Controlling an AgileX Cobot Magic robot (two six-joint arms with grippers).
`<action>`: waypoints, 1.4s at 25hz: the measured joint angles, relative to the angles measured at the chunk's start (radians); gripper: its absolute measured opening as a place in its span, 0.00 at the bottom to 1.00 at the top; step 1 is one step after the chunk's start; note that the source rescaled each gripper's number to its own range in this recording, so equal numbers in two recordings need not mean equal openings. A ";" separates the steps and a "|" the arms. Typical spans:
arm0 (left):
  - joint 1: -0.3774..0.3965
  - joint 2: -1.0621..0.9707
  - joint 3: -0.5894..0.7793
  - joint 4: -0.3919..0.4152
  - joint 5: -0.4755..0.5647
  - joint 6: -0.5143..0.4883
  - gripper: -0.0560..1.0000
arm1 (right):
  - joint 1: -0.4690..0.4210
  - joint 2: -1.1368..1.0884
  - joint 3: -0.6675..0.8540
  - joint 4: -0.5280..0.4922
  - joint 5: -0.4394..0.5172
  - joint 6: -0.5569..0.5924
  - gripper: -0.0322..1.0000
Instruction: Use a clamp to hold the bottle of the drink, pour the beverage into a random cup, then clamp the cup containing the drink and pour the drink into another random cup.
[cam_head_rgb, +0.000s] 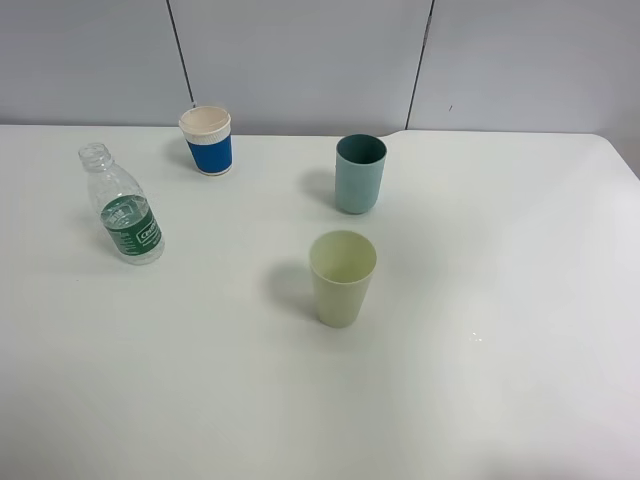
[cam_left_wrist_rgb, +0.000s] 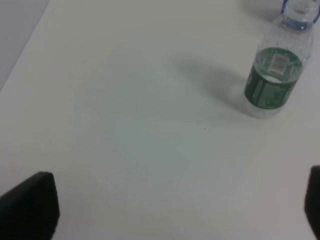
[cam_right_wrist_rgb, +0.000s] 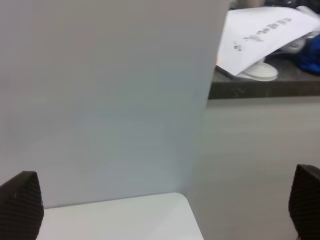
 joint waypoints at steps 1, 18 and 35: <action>0.000 0.000 0.000 0.000 0.000 0.000 1.00 | 0.000 -0.036 0.000 0.004 0.043 0.000 1.00; 0.000 0.000 0.000 0.000 0.000 0.000 1.00 | 0.001 -0.572 0.025 0.043 0.620 -0.038 1.00; 0.000 0.000 0.000 0.000 0.000 0.000 1.00 | 0.012 -0.682 0.466 0.226 0.596 -0.156 1.00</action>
